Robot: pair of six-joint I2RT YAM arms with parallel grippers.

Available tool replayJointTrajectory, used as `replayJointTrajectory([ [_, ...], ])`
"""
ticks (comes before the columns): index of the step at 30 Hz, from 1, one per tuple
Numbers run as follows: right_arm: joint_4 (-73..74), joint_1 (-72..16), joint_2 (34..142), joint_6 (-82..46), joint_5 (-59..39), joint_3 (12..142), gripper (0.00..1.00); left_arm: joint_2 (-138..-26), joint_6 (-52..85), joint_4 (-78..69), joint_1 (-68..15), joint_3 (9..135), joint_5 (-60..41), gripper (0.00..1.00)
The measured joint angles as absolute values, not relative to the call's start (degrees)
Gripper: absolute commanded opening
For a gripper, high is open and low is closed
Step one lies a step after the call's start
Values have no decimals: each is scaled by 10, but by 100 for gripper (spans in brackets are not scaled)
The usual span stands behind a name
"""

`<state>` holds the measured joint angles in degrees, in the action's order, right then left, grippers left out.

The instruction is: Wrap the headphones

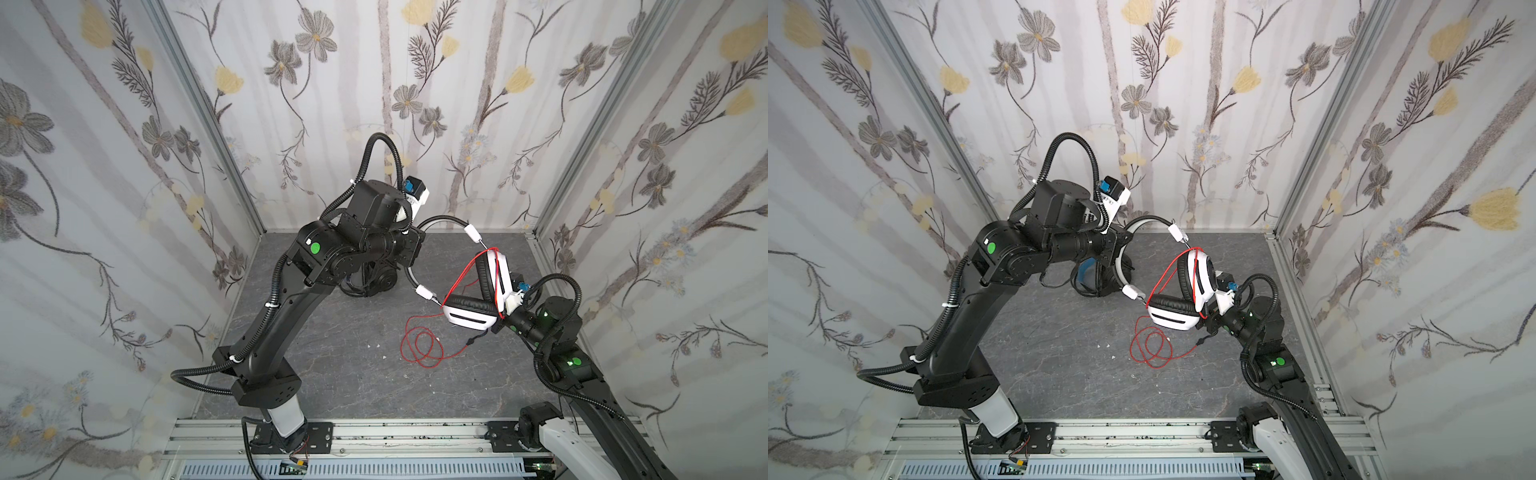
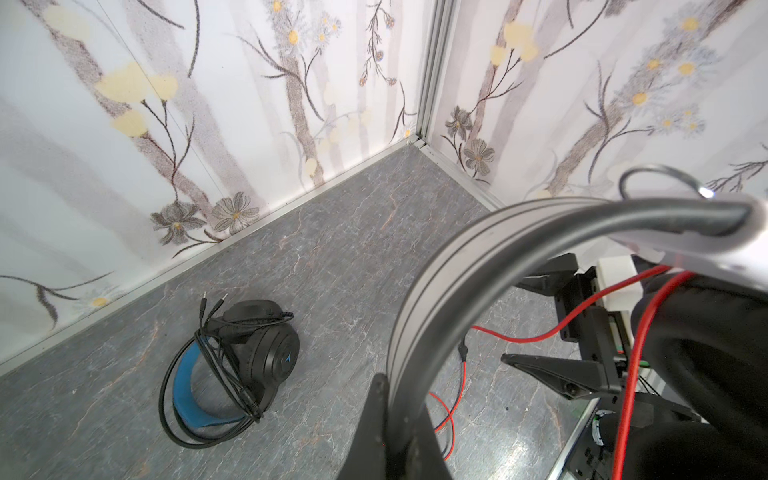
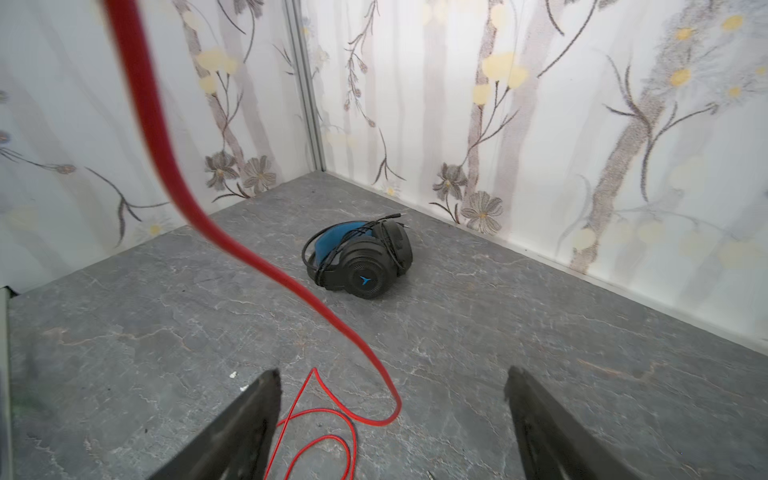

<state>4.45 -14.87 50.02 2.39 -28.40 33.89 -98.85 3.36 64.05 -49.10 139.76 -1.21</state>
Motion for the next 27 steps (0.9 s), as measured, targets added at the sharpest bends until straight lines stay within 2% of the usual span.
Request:
replayJointTrajectory([
  [11,142,-150,585,-16,-297,337,80,-991,48,636,-495,1411,-33,0],
  [27,278,-179,698,-105,-334,341,64,-998,77,601,-495,1449,-45,0],
])
